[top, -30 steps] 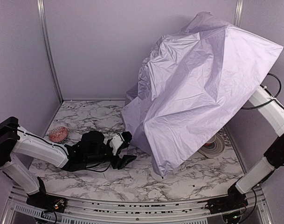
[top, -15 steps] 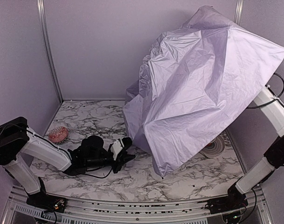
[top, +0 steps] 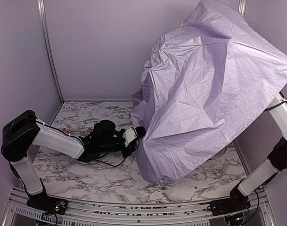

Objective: Put away the umbrella

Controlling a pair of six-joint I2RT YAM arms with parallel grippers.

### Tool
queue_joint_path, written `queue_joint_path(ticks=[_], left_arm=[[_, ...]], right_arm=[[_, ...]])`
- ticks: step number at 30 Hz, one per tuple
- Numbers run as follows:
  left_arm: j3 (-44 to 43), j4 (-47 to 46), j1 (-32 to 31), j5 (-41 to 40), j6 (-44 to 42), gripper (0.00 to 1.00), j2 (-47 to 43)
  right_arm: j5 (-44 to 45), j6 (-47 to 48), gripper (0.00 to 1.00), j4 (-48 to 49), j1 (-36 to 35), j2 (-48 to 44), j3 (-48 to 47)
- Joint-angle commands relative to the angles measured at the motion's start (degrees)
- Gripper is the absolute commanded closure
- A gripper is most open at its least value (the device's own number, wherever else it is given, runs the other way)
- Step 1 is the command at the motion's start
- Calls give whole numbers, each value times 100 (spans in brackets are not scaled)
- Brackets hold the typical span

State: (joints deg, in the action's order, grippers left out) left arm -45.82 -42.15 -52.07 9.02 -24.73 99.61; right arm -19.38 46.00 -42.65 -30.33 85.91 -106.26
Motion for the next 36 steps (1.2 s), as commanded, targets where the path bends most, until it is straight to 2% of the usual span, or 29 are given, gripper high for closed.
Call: queue_joint_path(ticks=[1, 4, 5, 6, 7, 9, 10, 12, 13, 17, 22, 26, 30, 36], left_arm=[[-482, 692, -615, 360, -443, 100, 475], [-657, 745, -864, 302, -354, 99, 537], [-622, 763, -905, 264, -308, 92, 458], [-540, 788, -914, 192, -255, 81, 314], [-391, 792, -915, 80, -210, 60, 130], [91, 800, -905, -199, -194, 30, -334], [306, 825, -902, -337, -203, 19, -691], [798, 1012, -880, -561, -260, 4, -1206], [951, 1238, -863, -652, -287, 1, -1463], [1282, 2247, -736, -1032, -103, 1, -2369], [1646, 1688, -444, -1436, 337, 1, -3343], [1275, 1466, -333, -1791, 700, 1, -3311], [1042, 1442, -220, -1574, 989, 1, -2923], [1265, 1414, -14, -1541, 1298, 1, -2697]], right_arm=[[-248, -224, 100, 255, -37, 189, -274], [-591, -134, 100, 187, -35, 310, -283], [-591, -113, 100, 187, -40, 308, -256], [-555, -65, 100, 169, -38, 292, -229], [-497, -6, 100, 149, -35, 262, -191], [-366, 137, 100, 93, -31, 176, -82], [-319, 221, 100, 60, -33, 128, -13], [-272, 424, 100, -59, -22, 34, 141], [-257, 519, 100, -136, -23, 18, 202], [-146, 712, 100, -489, -34, 164, 221], [559, 573, 100, -561, -397, 550, 179], [1229, 420, 100, -434, -979, 822, 489], [900, 353, 100, -316, -1469, 1152, 1003], [434, 46, 100, -554, -1652, 2190, 921]])
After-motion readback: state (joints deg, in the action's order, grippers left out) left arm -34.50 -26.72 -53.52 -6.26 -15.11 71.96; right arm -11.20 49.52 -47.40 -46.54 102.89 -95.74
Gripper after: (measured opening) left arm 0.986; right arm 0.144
